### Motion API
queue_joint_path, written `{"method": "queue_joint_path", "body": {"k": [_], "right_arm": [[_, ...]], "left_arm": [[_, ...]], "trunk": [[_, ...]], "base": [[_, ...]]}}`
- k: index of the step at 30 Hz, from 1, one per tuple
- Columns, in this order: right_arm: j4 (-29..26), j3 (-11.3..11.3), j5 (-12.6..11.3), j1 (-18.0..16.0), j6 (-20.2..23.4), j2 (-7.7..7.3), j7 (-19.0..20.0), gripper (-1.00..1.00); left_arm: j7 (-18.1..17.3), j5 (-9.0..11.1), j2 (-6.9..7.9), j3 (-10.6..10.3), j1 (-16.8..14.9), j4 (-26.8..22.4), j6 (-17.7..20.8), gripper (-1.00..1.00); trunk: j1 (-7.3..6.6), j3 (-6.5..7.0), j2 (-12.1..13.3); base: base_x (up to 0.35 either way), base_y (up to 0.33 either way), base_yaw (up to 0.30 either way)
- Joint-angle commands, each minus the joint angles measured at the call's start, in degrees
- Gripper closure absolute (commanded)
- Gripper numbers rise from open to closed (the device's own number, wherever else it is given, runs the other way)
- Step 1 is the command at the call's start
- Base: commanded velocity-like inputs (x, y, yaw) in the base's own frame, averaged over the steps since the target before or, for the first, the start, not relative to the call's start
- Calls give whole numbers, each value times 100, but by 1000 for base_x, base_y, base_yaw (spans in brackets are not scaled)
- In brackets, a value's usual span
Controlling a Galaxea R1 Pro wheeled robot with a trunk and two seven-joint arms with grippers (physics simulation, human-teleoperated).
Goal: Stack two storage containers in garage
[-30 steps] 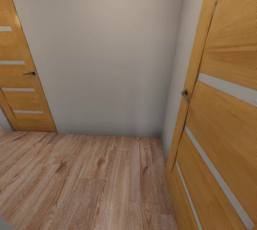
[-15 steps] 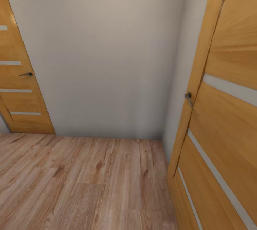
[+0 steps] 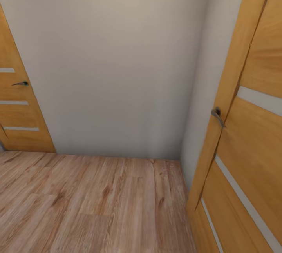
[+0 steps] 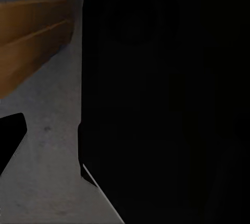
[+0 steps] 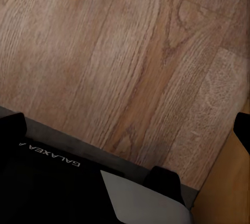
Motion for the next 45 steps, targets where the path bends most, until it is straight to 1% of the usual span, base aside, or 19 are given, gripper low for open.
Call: {"method": "queue_joint_path", "body": {"k": [1, 4, 7, 30, 45], "right_arm": [[12, 47, -80, -7, 5, 3, 7, -100], [12, 48, -188, -7, 4, 3, 13, -100], [12, 49, -225, -7, 2, 3, 12, -100], [12, 49, -238, -7, 5, 3, 14, -100], [12, 49, -238, -7, -8, 3, 8, -100]], "left_arm": [[0, 48, -1, -1, -1, -2, -4, -100], [0, 53, 5, -1, -1, -2, -5, -100], [0, 53, 7, -1, -1, -2, -4, -100], [0, 55, 7, -1, -1, -2, 1, -100], [0, 55, 7, -1, -1, -2, 0, -100]], "trunk": [[3, -5, -2], [3, -5, -2], [3, -5, -2], [3, -5, -2], [3, -5, -2]], "base": [[313, 0, 0], [313, 0, 0], [313, 0, 0], [313, 0, 2], [313, 0, 254]]}}
